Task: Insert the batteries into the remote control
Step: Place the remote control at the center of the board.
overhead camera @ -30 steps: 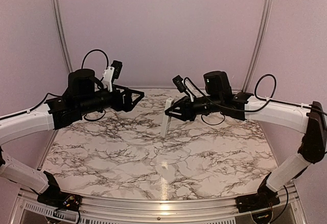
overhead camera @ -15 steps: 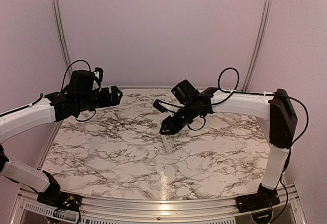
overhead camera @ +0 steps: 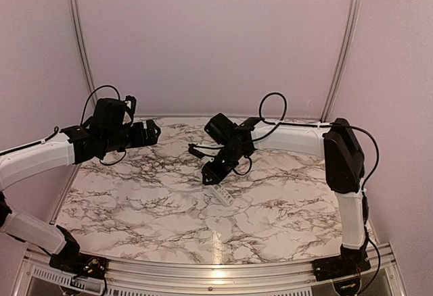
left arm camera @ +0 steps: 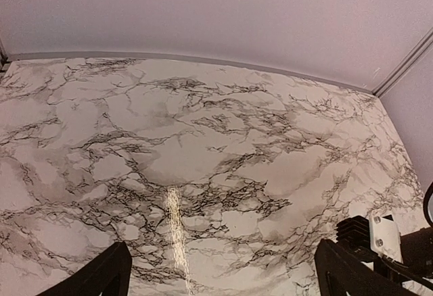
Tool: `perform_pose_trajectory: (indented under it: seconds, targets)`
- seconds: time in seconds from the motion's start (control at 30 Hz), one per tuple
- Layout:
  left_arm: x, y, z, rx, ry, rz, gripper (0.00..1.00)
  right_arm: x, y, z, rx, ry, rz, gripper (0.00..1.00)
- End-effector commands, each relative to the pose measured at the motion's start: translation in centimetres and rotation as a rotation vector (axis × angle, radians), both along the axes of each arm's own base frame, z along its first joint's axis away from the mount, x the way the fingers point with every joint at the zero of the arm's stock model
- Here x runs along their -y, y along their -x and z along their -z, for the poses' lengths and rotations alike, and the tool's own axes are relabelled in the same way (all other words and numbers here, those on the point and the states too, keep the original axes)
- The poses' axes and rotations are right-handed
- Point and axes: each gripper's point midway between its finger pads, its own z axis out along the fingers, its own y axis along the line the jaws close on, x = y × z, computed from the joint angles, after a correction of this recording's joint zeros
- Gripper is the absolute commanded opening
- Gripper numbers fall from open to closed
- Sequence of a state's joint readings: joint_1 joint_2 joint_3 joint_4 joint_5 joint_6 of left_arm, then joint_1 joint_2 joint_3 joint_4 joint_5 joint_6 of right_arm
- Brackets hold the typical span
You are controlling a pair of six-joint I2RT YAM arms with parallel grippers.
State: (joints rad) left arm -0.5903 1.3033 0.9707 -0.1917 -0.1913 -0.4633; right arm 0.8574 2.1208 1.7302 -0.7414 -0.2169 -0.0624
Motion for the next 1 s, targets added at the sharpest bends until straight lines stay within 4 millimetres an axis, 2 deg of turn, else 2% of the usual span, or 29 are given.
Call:
perform_pose_trajectory:
  seconds: [0.0,0.23,0.4,0.47,0.53,0.8,0.87,0.97]
  targets:
    - [-0.6,-0.4,1.7,-0.029,-0.057,-0.015,0.99,1.7,1.6,5.5,-0.094,0.160,-0.017,0.01]
    - [-0.7,-0.8,3.8,-0.087,-0.118,-0.013,0.99,1.4,1.6,7.0,-0.123,0.177,-0.018,0.03]
    - [-0.7,-1.0,3.8,-0.082,-0.121,-0.012,0.99,1.8,1.7,8.5,-0.136,0.209,-0.015,0.05]
    - [-0.7,-1.0,3.9,-0.083,-0.124,-0.009,0.99,1.7,1.8,8.7,-0.139,0.211,-0.015,0.08]
    - [-0.7,-1.0,4.1,-0.088,-0.126,-0.006,0.99,1.6,1.8,8.7,-0.139,0.208,-0.014,0.17]
    - [0.3,-1.1,4.0,-0.112,-0.080,0.031,0.99,0.7,1.6,7.0,-0.115,0.151,-0.023,0.64]
    - [0.5,-1.3,3.8,-0.120,-0.064,0.032,0.99,0.2,1.4,6.2,-0.102,0.117,-0.029,0.72]
    - [0.9,-1.5,3.3,-0.124,-0.044,0.050,0.99,-0.2,0.8,4.8,-0.077,0.061,-0.021,0.77]
